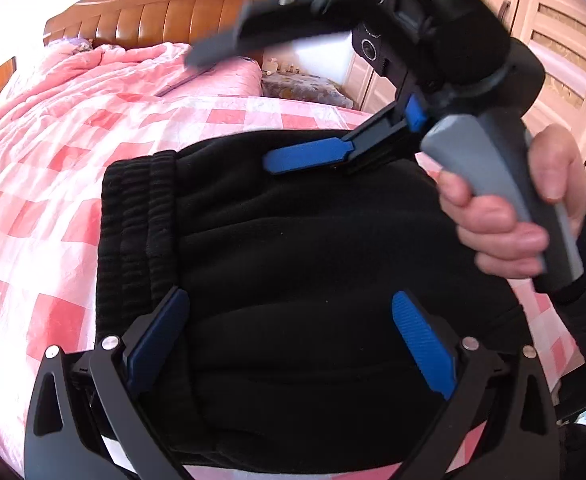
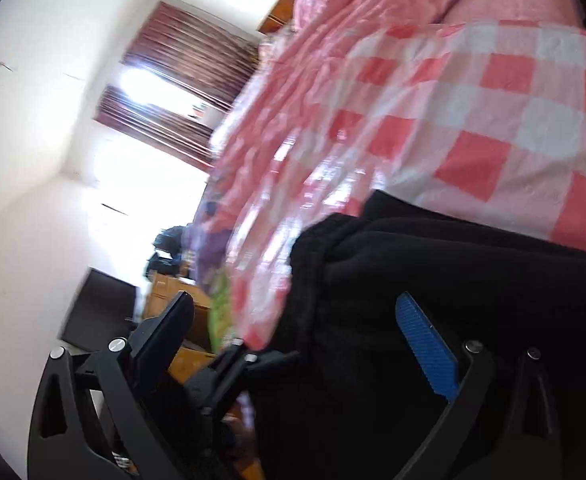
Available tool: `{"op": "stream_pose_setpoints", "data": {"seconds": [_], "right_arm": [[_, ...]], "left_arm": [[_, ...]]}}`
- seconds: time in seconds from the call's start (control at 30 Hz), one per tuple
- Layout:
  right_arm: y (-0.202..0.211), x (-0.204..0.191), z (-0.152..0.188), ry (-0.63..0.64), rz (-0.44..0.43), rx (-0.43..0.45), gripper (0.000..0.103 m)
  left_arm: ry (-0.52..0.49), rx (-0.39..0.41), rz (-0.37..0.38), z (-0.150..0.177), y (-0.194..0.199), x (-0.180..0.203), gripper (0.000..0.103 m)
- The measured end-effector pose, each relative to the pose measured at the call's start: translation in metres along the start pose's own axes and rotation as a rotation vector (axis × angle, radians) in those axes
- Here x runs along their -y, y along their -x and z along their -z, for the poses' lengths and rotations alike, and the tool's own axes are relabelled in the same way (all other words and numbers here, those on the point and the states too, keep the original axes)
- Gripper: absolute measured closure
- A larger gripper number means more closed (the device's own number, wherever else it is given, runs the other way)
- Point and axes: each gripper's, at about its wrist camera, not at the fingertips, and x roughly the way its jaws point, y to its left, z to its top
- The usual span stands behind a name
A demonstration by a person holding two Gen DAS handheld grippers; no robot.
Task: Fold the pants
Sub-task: 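Open both tools and release the folded pants onto the bed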
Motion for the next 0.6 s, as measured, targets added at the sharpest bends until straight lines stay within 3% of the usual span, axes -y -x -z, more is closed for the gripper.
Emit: {"op": "stream_pose_setpoints", "data": {"seconds": [0.07,0.17,0.23,0.3,0.37,0.5,0.6], "right_arm": [[0.002,0.005,-0.003,-0.018,0.018,0.012,0.004],[0.005,0.025,-0.008,-0.083,-0.083,0.044,0.004],[0.005,0.040,-0.014,-0.095,-0.079,0.067,0.013],[0.012,0.044,-0.019,-0.129,-0.101,0.106,0.013],[0.014,0.043,-0.023,-0.114,-0.064,0.128,0.013],[0.017,0.040,-0.023,-0.103,-0.082,0.159,0.009],[0.040,0.030,-0.017,-0.089,0.004,0.256,0.004]], "left_arm": [[-0.013,-0.007,-0.019,0.000,-0.002,0.002,0.002],[-0.021,-0.018,-0.037,-0.001,-0.004,0.005,0.002],[-0.023,-0.019,-0.039,-0.001,-0.005,0.006,0.002],[-0.021,-0.020,-0.044,-0.002,-0.006,0.005,0.002],[-0.024,-0.019,-0.058,-0.002,-0.007,0.007,0.002],[-0.023,-0.015,-0.069,0.001,-0.006,0.009,0.002],[-0.026,-0.014,-0.071,0.001,-0.005,0.009,0.002]]}}
